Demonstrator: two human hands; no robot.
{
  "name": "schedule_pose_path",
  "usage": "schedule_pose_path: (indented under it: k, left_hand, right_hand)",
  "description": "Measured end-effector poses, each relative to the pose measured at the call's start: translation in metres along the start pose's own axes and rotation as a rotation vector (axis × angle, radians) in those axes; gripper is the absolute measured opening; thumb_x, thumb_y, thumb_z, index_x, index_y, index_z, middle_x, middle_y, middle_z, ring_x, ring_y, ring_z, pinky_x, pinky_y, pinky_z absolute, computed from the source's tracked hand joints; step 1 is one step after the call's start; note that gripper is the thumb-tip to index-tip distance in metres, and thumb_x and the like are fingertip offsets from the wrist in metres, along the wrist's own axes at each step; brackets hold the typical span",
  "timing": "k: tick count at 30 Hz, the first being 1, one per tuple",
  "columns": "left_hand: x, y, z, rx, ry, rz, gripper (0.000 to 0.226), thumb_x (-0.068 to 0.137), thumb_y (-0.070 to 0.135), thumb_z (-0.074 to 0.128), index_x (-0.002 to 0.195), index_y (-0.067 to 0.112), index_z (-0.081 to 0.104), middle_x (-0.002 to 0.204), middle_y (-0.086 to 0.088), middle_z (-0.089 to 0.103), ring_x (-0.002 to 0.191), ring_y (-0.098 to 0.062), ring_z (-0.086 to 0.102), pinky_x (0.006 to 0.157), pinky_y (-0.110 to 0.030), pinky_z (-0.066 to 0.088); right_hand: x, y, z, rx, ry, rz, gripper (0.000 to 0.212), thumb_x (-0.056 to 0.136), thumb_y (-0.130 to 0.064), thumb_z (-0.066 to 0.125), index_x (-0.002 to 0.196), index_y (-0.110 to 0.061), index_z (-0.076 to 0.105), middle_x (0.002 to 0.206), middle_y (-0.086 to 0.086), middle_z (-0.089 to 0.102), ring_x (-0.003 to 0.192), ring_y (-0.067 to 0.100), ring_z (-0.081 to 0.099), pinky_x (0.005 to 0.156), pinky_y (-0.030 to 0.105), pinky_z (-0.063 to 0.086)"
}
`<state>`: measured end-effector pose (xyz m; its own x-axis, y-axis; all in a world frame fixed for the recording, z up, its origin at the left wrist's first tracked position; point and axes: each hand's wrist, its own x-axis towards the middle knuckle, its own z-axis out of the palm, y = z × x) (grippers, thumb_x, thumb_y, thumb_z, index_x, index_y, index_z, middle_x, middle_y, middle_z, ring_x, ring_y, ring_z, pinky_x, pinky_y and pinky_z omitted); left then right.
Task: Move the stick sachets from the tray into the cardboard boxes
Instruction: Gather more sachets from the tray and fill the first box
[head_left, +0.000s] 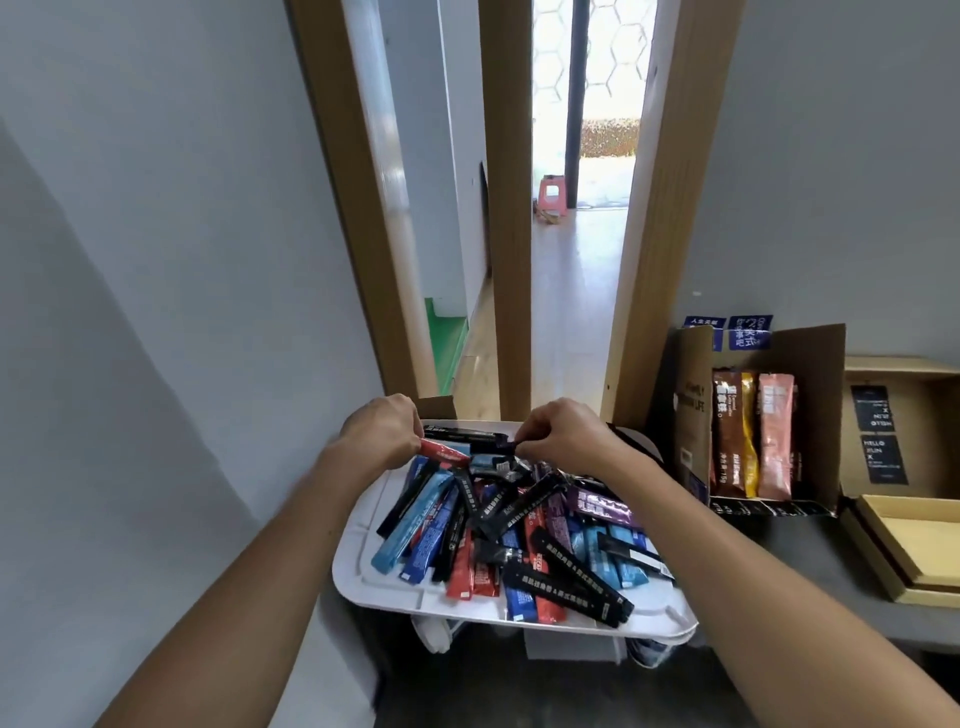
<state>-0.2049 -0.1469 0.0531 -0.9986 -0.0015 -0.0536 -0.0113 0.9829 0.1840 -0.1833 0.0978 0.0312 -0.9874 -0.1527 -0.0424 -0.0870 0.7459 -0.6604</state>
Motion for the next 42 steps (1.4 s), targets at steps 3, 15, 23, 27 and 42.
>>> schedule_pose_path:
  k: [3,15,23,27,42]
  left_hand:
    - [-0.002,0.001,0.001,-0.021,0.047,-0.022,0.019,0.097,0.021,0.068,0.116,0.016,0.064,0.106,-0.005,0.07,0.095,-0.023,0.064,0.086,-0.039,0.055]
    - [-0.026,0.001,0.017,-0.407,-0.24,0.053,0.026,0.094,0.047,0.073,0.097,0.027,0.057,0.094,-0.003,0.068,0.083,-0.016,0.063,0.07,-0.031,0.048]
    - [-0.039,-0.008,0.022,-0.305,-0.218,-0.037,0.038,0.085,0.027,0.083,0.112,0.016,0.059,0.104,-0.009,0.07,0.089,-0.019,0.069,0.077,-0.034,0.058]
    - [-0.044,-0.008,0.033,-0.042,-0.224,-0.083,0.055,0.078,0.037,0.088,0.121,0.017,0.06,0.109,-0.005,0.07,0.097,-0.021,0.07,0.088,-0.036,0.06]
    - [-0.049,-0.018,0.034,-0.408,-0.113,-0.137,0.043,0.092,0.031,0.076,0.125,0.014,0.055,0.098,-0.006,0.068,0.084,-0.016,0.069,0.067,-0.03,0.055]
  right_hand:
    - [0.009,-0.002,0.003,0.042,0.074,-0.012,0.007,0.092,-0.02,0.08,0.098,-0.018,0.081,0.093,-0.003,0.078,0.086,0.015,0.072,0.08,0.032,0.061]
    - [-0.007,0.009,-0.017,-0.001,0.125,0.113,0.011,0.086,-0.021,0.085,0.095,-0.016,0.08,0.092,0.0,0.076,0.086,0.016,0.071,0.083,0.038,0.064]
    - [-0.055,0.005,-0.025,-0.225,0.025,0.06,0.019,0.078,-0.026,0.09,0.089,-0.027,0.074,0.087,-0.012,0.071,0.082,0.007,0.067,0.076,0.029,0.061]
    - [-0.066,0.02,-0.027,-0.521,-0.014,0.14,0.025,0.069,-0.023,0.091,0.086,-0.025,0.073,0.09,-0.007,0.069,0.087,0.016,0.063,0.06,0.026,0.049]
    - [-0.075,0.001,-0.048,0.552,0.221,-0.085,0.014,0.105,-0.014,0.059,0.105,-0.02,0.072,0.098,0.015,0.069,0.091,0.031,0.075,0.085,0.04,0.065]
